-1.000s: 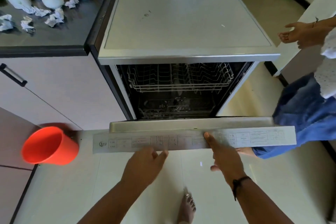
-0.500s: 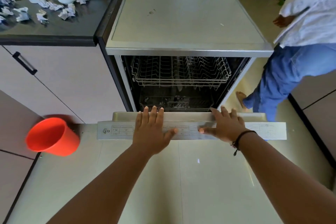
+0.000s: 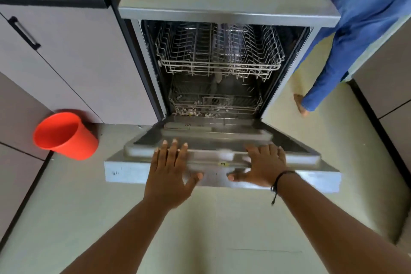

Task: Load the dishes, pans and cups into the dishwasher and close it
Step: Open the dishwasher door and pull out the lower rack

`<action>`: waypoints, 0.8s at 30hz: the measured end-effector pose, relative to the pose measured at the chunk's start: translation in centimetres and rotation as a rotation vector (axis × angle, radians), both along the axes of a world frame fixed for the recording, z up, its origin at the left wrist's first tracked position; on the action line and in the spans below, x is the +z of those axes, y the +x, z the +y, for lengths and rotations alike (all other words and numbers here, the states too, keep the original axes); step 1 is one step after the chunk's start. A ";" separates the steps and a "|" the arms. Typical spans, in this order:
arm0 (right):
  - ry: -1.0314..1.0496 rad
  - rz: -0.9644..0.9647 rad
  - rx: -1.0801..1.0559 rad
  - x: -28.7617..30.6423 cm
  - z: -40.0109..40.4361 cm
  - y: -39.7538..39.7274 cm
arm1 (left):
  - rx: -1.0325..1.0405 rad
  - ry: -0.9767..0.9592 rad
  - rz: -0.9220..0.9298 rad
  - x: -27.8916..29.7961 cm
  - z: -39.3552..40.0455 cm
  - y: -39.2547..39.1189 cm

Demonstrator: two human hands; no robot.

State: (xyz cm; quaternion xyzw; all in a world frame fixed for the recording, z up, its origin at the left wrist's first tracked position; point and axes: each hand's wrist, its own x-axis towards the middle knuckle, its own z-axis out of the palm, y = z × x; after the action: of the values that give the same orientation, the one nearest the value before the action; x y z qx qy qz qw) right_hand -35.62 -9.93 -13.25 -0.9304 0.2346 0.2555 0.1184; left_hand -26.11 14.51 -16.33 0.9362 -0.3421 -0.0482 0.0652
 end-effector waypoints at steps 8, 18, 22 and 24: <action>0.061 0.237 0.019 -16.5 8.2 -11.5 | -0.019 0.243 0.406 -15.6 7.5 -10.6; 0.261 0.489 -0.043 -38.6 9.7 -14.2 | -0.009 0.488 0.757 -33.0 8.4 -11.4; 0.260 0.498 -0.045 -43.1 9.3 -14.0 | -0.018 0.510 0.775 -38.1 8.2 -11.3; 0.204 0.463 -0.036 -43.7 9.3 -14.0 | -0.020 0.489 0.758 -39.6 8.2 -11.2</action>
State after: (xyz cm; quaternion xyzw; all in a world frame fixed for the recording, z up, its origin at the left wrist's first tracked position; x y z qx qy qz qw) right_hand -49.65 -0.68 -56.98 -0.8260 0.2450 0.4820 0.1594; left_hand -37.28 22.68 -55.88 0.8370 -0.2817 -0.4676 -0.0375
